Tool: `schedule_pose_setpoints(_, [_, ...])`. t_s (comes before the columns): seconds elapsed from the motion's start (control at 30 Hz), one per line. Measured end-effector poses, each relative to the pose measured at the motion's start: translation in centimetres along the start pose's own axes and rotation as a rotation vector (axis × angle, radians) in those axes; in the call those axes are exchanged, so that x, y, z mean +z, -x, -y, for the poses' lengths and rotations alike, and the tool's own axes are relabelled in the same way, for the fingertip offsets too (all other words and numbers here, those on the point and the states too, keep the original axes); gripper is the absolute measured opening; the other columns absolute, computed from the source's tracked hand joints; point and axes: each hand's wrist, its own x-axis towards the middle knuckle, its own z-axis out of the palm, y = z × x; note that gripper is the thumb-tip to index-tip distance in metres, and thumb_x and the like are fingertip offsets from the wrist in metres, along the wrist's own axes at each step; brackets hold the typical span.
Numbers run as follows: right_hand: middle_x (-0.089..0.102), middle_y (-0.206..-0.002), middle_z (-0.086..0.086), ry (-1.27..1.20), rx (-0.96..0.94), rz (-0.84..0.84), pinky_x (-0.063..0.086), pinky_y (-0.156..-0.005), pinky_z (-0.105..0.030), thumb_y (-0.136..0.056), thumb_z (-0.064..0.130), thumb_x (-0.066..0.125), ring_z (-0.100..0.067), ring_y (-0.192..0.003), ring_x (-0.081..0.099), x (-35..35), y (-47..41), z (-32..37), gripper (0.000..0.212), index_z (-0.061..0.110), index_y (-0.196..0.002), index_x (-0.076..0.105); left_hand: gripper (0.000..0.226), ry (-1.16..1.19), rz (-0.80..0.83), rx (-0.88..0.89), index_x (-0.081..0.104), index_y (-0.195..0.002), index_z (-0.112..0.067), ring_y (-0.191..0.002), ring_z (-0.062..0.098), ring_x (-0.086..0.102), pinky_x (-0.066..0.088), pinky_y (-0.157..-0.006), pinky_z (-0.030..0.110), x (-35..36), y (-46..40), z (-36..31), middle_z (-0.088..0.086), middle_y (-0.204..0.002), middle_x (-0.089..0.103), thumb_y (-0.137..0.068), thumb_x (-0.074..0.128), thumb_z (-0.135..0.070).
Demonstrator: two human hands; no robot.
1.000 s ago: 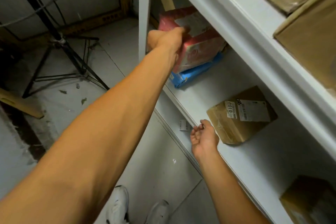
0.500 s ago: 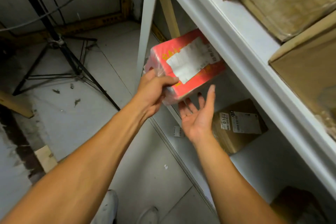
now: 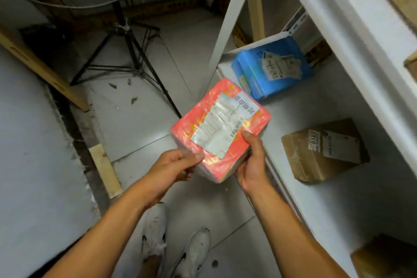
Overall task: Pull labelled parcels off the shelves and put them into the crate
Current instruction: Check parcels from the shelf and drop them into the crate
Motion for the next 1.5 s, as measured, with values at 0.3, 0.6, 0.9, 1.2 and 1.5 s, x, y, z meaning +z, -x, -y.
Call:
schedule_pose_setpoints(0.3, [0.060, -0.138, -0.019, 0.269, 0.132, 0.216, 0.042, -0.108, -0.063, -0.068, 0.034, 0.082, -0.044, -0.125, 0.057, -5.5, 3.0, -3.8, 0.087, 0.013, -0.145, 0.047, 0.111, -0.046, -0.102, -0.170, 0.046, -0.134, -0.057, -0.118, 0.022, 0.064, 0.048, -0.103, 0.048, -6.1, 1.8, 4.9, 0.003, -0.134, 0.063, -0.033, 0.064, -0.099])
schedule_pose_setpoints(0.6, [0.058, -0.140, -0.020, 0.372, 0.311, 0.438, 0.043, -0.107, -0.061, -0.071, 0.029, 0.078, -0.044, -0.127, 0.055, -6.9, 5.1, -5.6, 0.086, 0.015, -0.147, 0.041, 0.092, 0.257, -0.077, -0.003, 0.040, -0.146, -0.030, -0.116, 0.032, 0.067, 0.050, -0.101, 0.056, -1.1, 2.3, 8.8, 0.008, -0.131, 0.066, -0.068, 0.081, -0.058])
schedule_pose_setpoints(0.9, [0.061, -0.136, -0.022, 0.517, 0.463, 0.619, 0.047, -0.106, -0.056, -0.070, 0.055, 0.084, -0.043, -0.124, 0.059, -6.7, 7.1, -5.7, 0.096, 0.010, -0.145, 0.046, 0.074, 0.436, -0.249, 0.076, 0.041, -0.147, -0.021, -0.118, 0.040, 0.064, 0.051, -0.099, 0.057, 1.5, 6.6, 14.2, 0.017, -0.134, 0.063, -0.084, 0.072, -0.043])
schedule_pose_setpoints(1.2, [0.073, -0.109, -0.012, 0.803, 0.526, 0.933, 0.057, -0.083, -0.039, -0.065, 0.038, 0.080, -0.025, -0.089, 0.071, -4.6, 10.0, -3.6, 0.070, 0.012, -0.127, 0.061, 0.103, 0.523, -0.379, -0.053, 0.059, -0.125, -0.018, -0.103, 0.035, 0.065, 0.055, -0.083, 0.051, 0.6, 16.0, 17.3, 0.023, -0.117, 0.067, -0.047, 0.078, -0.082])
schedule_pose_setpoints(1.5, [0.063, -0.137, -0.008, 1.590, 0.767, 1.487, 0.052, -0.102, -0.039, -0.083, 0.048, 0.065, -0.026, -0.119, 0.065, 1.5, 17.8, -6.0, 0.067, 0.024, -0.143, 0.047, 0.056, 0.499, -0.020, 0.135, 0.057, -0.128, -0.021, -0.105, 0.022, 0.068, 0.056, -0.089, 0.036, 5.0, 24.5, 20.4, 0.003, -0.113, 0.072, -0.075, 0.074, -0.020])
